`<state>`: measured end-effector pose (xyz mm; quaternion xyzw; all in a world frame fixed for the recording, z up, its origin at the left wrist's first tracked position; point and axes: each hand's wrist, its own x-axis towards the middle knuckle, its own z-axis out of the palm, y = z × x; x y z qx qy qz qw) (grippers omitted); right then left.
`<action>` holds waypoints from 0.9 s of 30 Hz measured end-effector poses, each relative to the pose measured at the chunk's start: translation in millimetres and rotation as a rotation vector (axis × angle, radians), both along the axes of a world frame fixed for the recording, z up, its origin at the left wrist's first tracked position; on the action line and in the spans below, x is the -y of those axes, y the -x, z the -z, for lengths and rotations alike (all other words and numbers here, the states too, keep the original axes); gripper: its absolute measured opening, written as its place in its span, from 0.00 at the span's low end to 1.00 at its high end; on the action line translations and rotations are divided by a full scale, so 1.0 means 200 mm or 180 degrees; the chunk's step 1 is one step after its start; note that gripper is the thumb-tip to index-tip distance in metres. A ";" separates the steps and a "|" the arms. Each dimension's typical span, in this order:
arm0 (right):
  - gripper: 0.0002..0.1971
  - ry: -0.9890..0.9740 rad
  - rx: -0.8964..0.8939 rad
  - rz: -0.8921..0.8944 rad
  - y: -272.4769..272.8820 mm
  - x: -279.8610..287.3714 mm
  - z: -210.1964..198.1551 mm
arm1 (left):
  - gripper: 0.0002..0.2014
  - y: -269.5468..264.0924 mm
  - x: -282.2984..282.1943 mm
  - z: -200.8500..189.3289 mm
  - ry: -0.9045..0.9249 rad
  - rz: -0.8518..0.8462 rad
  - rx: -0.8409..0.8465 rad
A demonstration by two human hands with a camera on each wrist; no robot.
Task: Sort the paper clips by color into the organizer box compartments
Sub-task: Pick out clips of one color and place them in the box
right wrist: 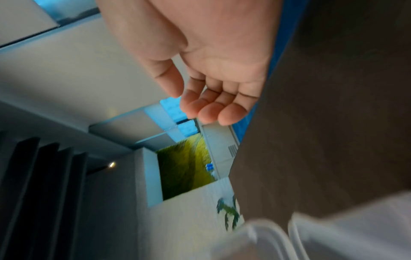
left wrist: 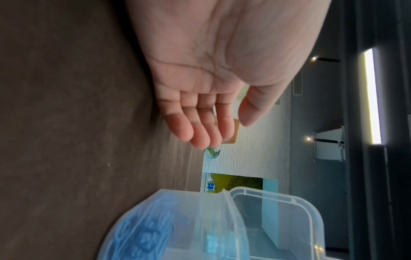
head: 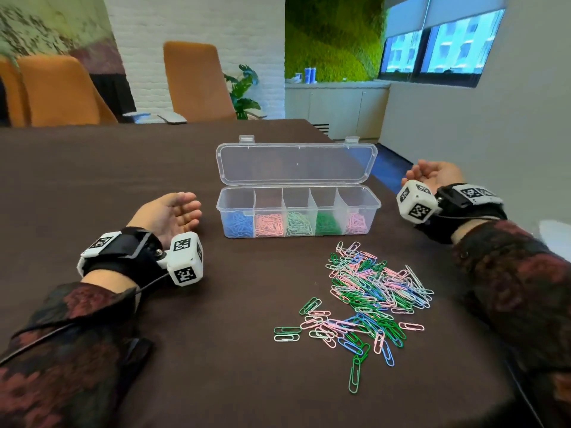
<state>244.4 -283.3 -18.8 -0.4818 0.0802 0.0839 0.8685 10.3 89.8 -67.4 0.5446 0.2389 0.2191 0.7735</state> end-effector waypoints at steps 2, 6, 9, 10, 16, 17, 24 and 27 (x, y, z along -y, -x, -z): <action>0.11 -0.0095 -0.0168 0.0079 -0.08 0.02 0.07 | 0.08 0.01 -0.02 -0.01 -0.0055 -0.0066 0.0006; 0.11 -0.0473 -0.0298 -0.0088 -0.14 0.03 0.21 | 0.08 0.04 0.00 -0.09 -0.0470 -0.0116 0.0125; 0.11 -0.0575 -0.0329 -0.0192 -0.18 0.07 0.24 | 0.09 0.08 0.11 -0.20 -0.0955 0.0037 0.0275; 0.11 -0.0664 -0.0366 -0.0179 -0.20 0.08 0.25 | 0.10 0.09 0.16 -0.24 -0.1107 0.0123 0.0302; 0.11 -0.0850 -0.0432 -0.0300 -0.21 0.07 0.29 | 0.20 0.25 0.56 -0.29 -0.2642 0.2198 -0.0633; 0.11 -0.0804 -0.0433 -0.0327 -0.21 0.06 0.29 | 0.19 0.27 0.62 -0.27 -0.3179 0.2556 -0.1013; 0.09 -0.0364 -0.0343 -0.0305 -0.22 0.02 0.30 | 0.09 0.35 0.86 -0.15 -0.5298 0.3020 -0.1726; 0.07 -0.0282 -0.0333 -0.0261 -0.22 0.03 0.31 | 0.08 0.32 0.87 -0.14 -0.5216 0.3050 -0.1920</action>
